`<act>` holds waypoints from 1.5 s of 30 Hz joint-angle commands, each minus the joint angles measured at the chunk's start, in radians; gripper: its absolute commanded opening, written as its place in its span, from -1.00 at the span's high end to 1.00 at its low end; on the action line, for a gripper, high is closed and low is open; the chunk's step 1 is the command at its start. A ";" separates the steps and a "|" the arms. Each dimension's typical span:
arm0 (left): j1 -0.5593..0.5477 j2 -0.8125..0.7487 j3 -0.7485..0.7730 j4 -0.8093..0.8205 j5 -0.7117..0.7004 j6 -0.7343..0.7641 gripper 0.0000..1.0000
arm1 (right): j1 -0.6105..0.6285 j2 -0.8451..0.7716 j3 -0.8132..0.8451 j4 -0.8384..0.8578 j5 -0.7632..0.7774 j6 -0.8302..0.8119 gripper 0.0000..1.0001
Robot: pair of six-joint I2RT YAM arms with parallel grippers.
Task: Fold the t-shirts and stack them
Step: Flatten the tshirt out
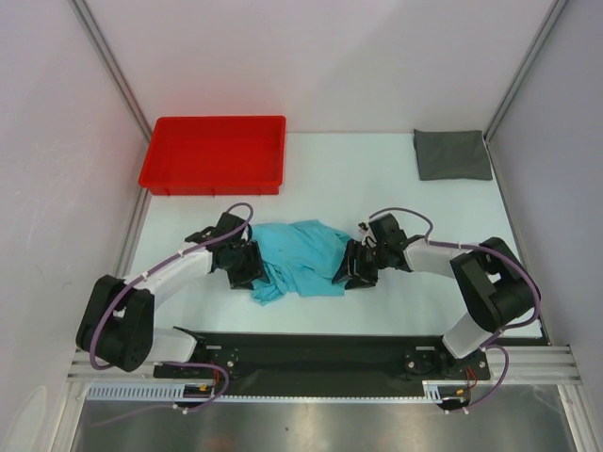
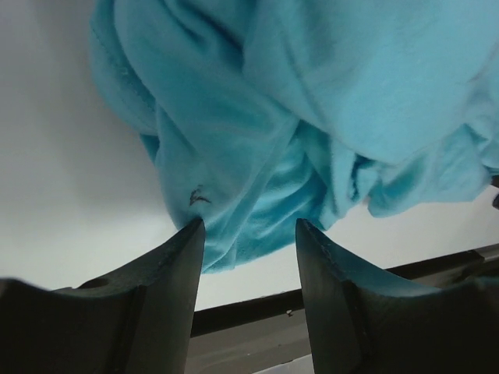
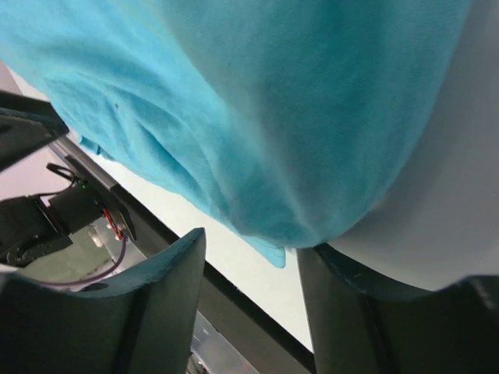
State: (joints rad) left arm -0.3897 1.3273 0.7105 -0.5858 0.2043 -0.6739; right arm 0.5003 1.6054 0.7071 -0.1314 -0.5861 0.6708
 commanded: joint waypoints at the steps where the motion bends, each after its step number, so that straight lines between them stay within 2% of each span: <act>1: -0.012 0.015 -0.017 -0.016 -0.037 -0.050 -0.11 | 0.018 0.034 -0.034 0.050 0.028 0.024 -0.11; 8: -0.012 0.036 -0.037 -0.008 -0.032 -0.064 -0.13 | 0.038 -0.011 -0.072 0.044 0.063 0.047 -0.05; 11: -0.014 0.027 -0.066 0.012 -0.042 -0.069 -0.12 | 0.040 -0.016 -0.086 0.047 0.072 0.047 0.13; 13: -0.014 0.029 -0.069 0.012 -0.058 -0.058 0.01 | 0.043 -0.003 -0.092 0.070 0.072 0.052 0.29; 14: -0.014 0.033 -0.063 0.004 -0.084 -0.053 0.17 | 0.041 -0.001 -0.093 0.075 0.075 0.050 0.49; 16: -0.014 0.038 -0.056 -0.002 -0.109 -0.038 0.32 | 0.041 0.007 -0.090 0.069 0.088 0.047 0.67; 17: -0.014 0.044 -0.043 -0.009 -0.133 -0.033 0.61 | 0.040 0.002 -0.087 0.065 0.097 0.044 0.83; 19: -0.014 0.050 -0.019 -0.029 -0.169 -0.012 0.94 | 0.038 -0.027 -0.080 0.029 0.114 0.036 1.00; 20: -0.014 0.050 0.021 -0.067 -0.193 -0.006 0.99 | 0.029 -0.045 -0.063 0.004 0.132 0.018 1.00; 26: -0.014 -0.060 0.223 -0.236 -0.414 0.063 0.99 | -0.066 -0.284 0.063 -0.339 0.250 -0.092 1.00; 27: -0.014 -0.074 0.254 -0.261 -0.442 0.072 0.99 | -0.118 -0.315 0.087 -0.431 0.264 -0.134 1.00; 32: -0.012 -0.103 0.459 -0.365 -0.565 0.148 0.99 | -0.314 -0.435 0.317 -0.640 0.278 -0.255 1.00; 36: -0.012 -0.109 0.537 -0.413 -0.580 0.155 1.00 | -0.446 -0.456 0.509 -0.769 0.220 -0.300 1.00; 37: -0.012 -0.117 0.553 -0.414 -0.586 0.154 1.00 | -0.457 -0.455 0.594 -0.790 0.235 -0.312 1.00; 40: -0.012 -0.164 0.598 -0.410 -0.621 0.169 0.99 | -0.462 -0.452 0.707 -0.853 0.301 -0.320 1.00; 45: -0.011 -0.160 0.811 -0.437 -0.741 0.206 1.00 | -0.493 -0.398 0.996 -0.913 0.397 -0.286 1.00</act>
State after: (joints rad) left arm -0.4019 1.2034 1.3804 -1.0172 -0.4194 -0.5140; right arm 0.0277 1.1820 1.5429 -0.9730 -0.2695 0.3870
